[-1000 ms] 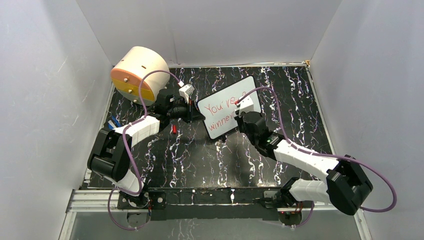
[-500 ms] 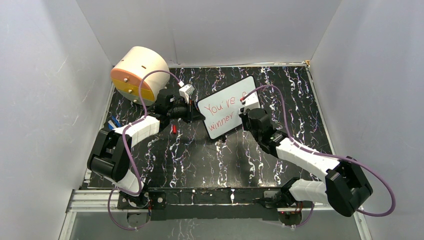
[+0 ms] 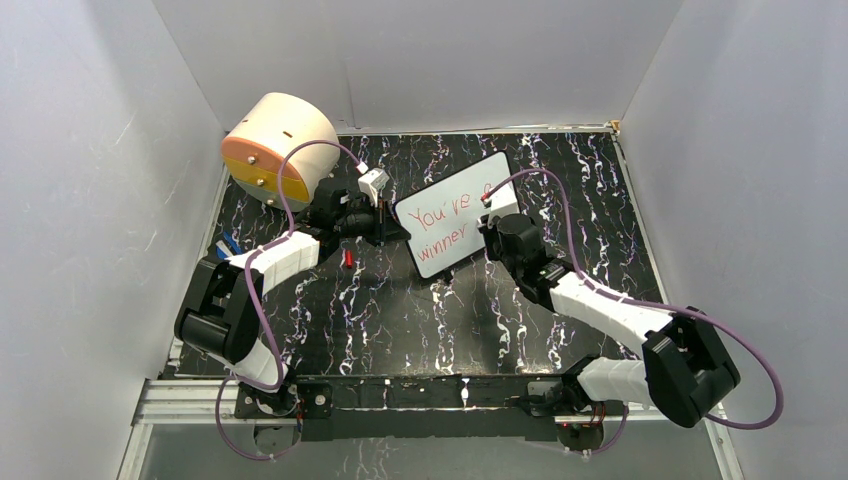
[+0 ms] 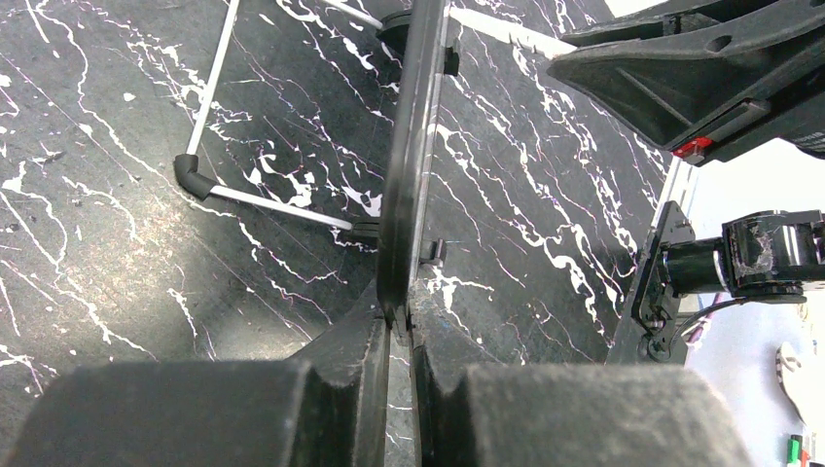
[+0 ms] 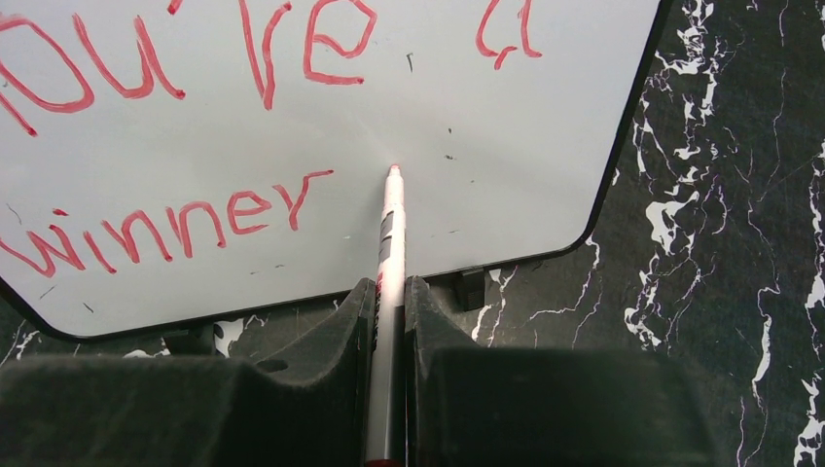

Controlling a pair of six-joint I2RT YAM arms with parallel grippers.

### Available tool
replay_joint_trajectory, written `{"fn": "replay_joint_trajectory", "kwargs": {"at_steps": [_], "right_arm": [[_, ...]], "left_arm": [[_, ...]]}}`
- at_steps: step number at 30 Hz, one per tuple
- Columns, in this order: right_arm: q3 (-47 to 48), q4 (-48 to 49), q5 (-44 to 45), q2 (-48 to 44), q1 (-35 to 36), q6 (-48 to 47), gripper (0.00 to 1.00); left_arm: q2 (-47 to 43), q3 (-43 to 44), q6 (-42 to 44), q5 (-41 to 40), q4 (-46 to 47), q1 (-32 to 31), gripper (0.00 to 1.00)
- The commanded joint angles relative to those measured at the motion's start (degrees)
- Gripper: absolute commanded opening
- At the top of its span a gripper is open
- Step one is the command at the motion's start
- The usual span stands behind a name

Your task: Write a sentence on the whiteboard

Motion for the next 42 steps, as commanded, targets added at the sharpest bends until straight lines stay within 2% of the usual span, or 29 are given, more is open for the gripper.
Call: {"fn": "replay_joint_trajectory", "kwargs": {"at_steps": [1,17,42], "right_arm": [[-0.1,3.0,-1.6,1.0,-0.6,0.6,0.00],[-2.0,-1.4,-3.6,0.1,-0.6,3.2,0.00],[-1.5,6.6,-0.6,-0.8,-1.3,1.4,0.00]], "left_arm": [[-1.5,1.1,2.1,-0.7,-2.0,-0.2,0.00],[-1.8,0.9,2.1,-0.8,-2.2,-0.2,0.00],[-1.6,1.1,1.9,-0.4,-2.2,-0.2,0.00]]}}
